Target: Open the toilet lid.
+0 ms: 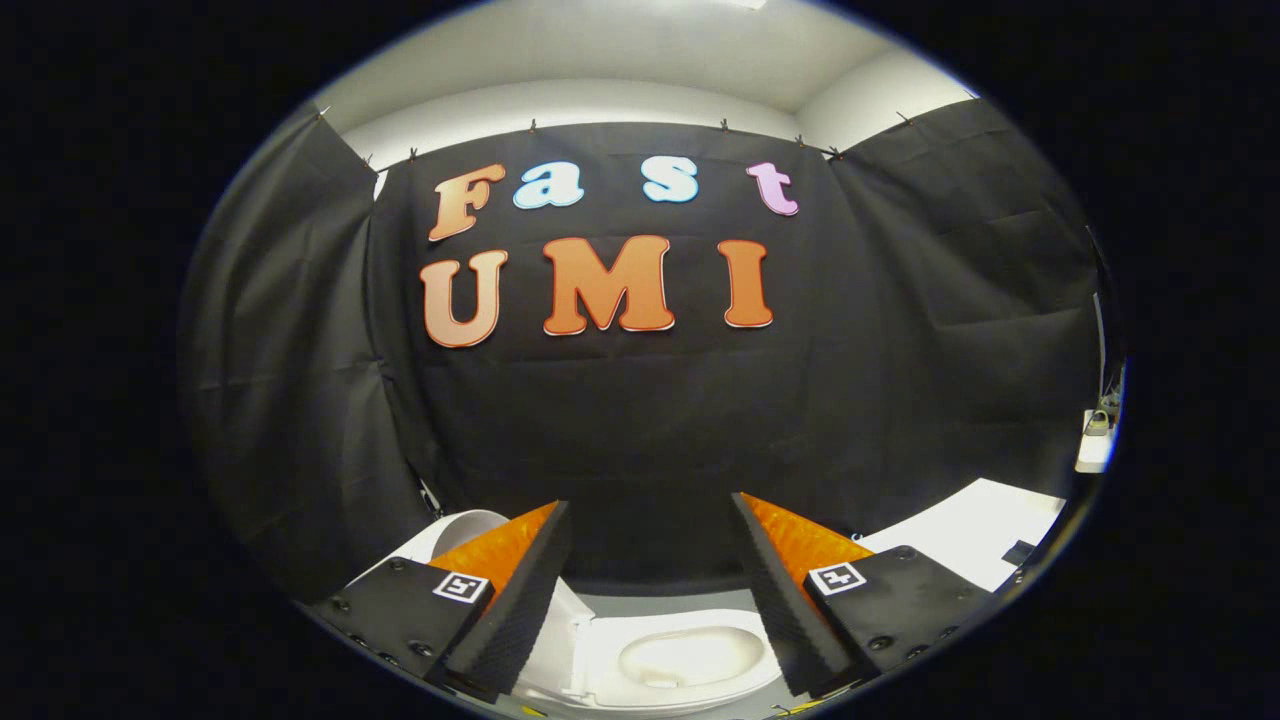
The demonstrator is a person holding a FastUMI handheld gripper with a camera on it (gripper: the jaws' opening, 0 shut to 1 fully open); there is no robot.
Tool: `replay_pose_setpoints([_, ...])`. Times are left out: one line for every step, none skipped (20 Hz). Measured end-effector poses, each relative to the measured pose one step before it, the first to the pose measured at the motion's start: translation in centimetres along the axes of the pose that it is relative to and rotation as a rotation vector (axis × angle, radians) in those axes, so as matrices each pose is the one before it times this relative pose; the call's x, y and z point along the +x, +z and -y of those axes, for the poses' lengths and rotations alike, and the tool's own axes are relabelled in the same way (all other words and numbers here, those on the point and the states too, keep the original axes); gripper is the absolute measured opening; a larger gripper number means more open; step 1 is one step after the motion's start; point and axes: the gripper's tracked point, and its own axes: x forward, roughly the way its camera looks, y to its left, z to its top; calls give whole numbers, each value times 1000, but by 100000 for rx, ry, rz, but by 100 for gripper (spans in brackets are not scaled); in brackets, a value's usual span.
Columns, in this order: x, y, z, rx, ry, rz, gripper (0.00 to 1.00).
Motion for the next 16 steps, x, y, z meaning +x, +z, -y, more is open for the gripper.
replay_pose_setpoints([-36, 429, 564, -91, -389, 1152, 100])
replay_pose_setpoints([-83, 426, 500, 546, -245, 1021, 100])
replay_pose_setpoints([41, 513, 392, 1640, -234, 691, 100])
replay_pose_setpoints([78, 541, 53, 4401, 785, -172, 99])
replay_pose_setpoints([-197, 810, -216, 7239, 1957, 381, 99])
replay_pose_setpoints([44, 1020, -23, 5968, 1098, 1482, 98])
replay_pose_setpoints([-5, 1011, 435, 2578, -273, 1925, 98])
replay_pose_setpoints([-36, 833, 793, -518, -1208, 1498, 98])
replay_pose_setpoints([36, 403, 562, -2184, -1178, 769, 98])
replay_pose_setpoints([-141, 294, 210, -2142, -667, 466, 98])
replay_pose_setpoints([-152, 264, 123, -1433, -328, 377, 98])
replay_pose_setpoints([-115, 263, -28, -724, -204, 266, 98])
replay_pose_setpoints([-124, 193, 71, -221, -29, 391, 98])
replay_pose_setpoints([-29, 77, 43, -51, -152, 41, 98])
replay_pose_setpoints([7, -85, 37, 84, -79, -147, 98])
replay_pose_setpoints([-135, -224, 55, 17, -6, -225, 98])
